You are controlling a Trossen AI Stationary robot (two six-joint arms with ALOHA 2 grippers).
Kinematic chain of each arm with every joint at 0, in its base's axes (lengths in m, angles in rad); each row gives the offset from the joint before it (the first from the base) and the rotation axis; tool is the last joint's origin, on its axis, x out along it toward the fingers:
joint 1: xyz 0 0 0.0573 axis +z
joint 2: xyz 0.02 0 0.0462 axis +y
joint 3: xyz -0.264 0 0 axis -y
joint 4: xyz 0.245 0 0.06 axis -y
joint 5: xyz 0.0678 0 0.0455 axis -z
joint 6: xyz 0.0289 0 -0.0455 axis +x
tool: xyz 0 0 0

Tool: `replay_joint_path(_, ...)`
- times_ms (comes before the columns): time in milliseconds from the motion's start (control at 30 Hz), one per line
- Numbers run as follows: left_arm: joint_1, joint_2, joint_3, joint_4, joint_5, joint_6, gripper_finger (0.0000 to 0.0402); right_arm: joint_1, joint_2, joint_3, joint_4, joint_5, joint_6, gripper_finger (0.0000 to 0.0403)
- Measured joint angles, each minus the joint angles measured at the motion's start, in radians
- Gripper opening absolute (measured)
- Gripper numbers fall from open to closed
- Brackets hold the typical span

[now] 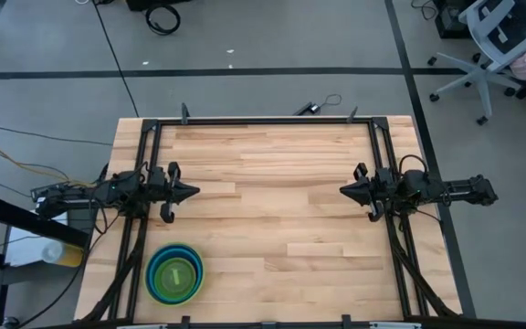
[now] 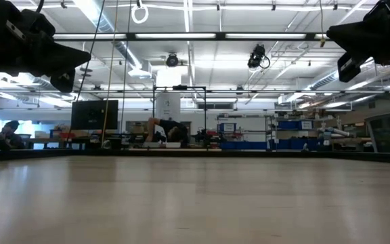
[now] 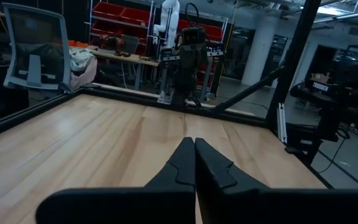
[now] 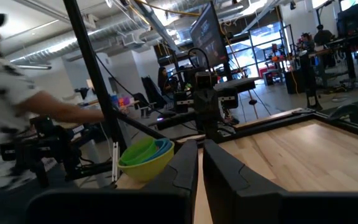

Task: Nest bowls inside each other
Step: Return to Home Position

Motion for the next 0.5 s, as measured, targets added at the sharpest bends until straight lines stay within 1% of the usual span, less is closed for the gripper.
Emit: replay_joint_path(500,0.000,0.000,0.000,0.000,0.000,0.000,0.0000,0.000,0.000,0.000,0.000,0.000,0.000,0.0034)
